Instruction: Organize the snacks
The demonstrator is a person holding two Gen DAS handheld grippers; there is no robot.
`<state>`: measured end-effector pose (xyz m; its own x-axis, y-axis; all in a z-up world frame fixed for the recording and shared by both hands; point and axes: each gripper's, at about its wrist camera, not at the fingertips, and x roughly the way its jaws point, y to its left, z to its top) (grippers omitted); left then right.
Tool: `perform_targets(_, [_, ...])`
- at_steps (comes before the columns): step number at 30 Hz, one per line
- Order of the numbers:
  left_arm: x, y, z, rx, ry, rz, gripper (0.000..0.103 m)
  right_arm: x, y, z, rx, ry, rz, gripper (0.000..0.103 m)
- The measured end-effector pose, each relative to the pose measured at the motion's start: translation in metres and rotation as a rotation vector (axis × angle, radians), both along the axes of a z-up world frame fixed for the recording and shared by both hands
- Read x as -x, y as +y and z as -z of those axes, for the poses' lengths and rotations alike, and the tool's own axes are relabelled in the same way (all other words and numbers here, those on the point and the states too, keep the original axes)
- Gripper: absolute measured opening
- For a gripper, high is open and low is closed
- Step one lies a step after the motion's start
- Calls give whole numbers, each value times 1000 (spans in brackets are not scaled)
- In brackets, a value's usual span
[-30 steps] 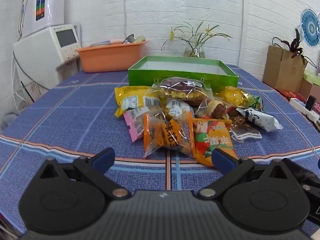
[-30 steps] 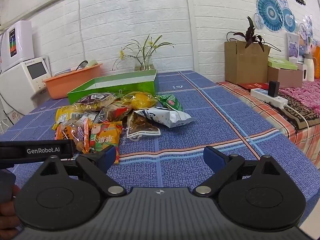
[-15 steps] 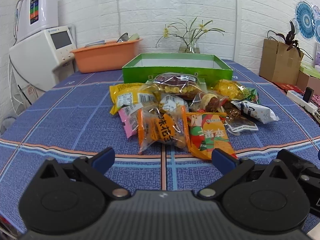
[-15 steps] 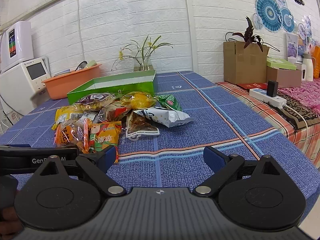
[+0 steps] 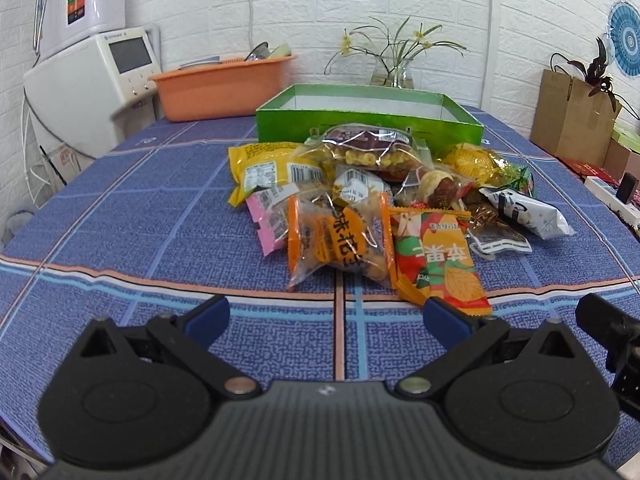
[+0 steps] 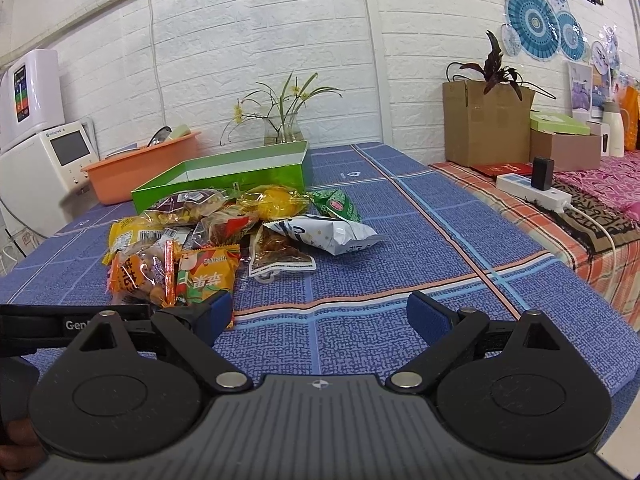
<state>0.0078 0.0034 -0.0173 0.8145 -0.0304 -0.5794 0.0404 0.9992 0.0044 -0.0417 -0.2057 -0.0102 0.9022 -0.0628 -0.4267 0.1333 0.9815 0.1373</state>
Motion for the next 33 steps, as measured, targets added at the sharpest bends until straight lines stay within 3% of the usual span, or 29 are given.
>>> perform_targets(33, [-2, 0, 1, 9, 6, 30, 103, -2, -2, 0, -8, -6, -1, 103])
